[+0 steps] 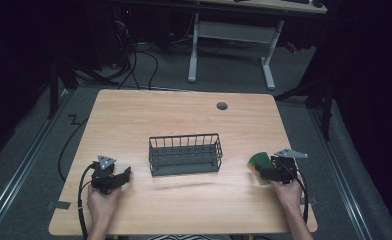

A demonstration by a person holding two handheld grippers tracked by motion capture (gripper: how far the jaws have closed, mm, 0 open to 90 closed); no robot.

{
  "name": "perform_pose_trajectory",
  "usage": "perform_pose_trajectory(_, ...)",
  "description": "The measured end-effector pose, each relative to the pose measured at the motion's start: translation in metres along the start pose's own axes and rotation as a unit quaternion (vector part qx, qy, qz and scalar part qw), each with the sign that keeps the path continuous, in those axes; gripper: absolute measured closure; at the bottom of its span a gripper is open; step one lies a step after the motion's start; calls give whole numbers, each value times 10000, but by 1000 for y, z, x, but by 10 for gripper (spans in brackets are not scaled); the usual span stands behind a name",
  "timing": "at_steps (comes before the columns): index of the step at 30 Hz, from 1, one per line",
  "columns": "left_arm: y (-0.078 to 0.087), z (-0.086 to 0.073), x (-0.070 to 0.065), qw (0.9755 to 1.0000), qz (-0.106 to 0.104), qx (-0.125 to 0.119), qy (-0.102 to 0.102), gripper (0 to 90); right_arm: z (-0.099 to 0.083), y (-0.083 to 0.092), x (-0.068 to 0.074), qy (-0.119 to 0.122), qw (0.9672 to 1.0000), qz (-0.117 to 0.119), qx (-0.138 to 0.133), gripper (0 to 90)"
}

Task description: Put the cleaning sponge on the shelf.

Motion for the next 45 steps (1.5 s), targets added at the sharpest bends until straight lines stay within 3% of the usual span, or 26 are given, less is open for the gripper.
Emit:
perform_pose_trajectory(2, -1, 0, -2, 10000, 41, 26, -79, 298, -1, -2, 1, 31, 10000, 3, 37, 219)
perform_pose_trajectory(13, -1, 0, -2, 10000, -8, 34, -69, 277, -5, -8, 1, 220, 9995, -88, 203, 260)
perform_pose_trajectory(31, -1, 0, -3, 10000, -14, 31, -65, 272, -7, -8, -1, 364, 9992, -60, 183, 299)
perform_pose_trajectory(38, -1, 0, -3, 10000, -10, 33, -65, 273, -5, -6, -2, 232, 9996, -43, 131, 303)
perform_pose_trajectory(45, -1, 0, -3, 10000, -14, 31, -64, 271, -1, 3, 0, 143, 9999, 1, -83, 304)
Point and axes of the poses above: each handheld gripper's, and its own axes: y roughly backward along the jaws, z roughly out of its top, x roughly to its left, the point moved 4 cm from there along -y, roughly forward along the jaws, and after that the axes turned 2 degrees about -z, right-handed, at the moved point
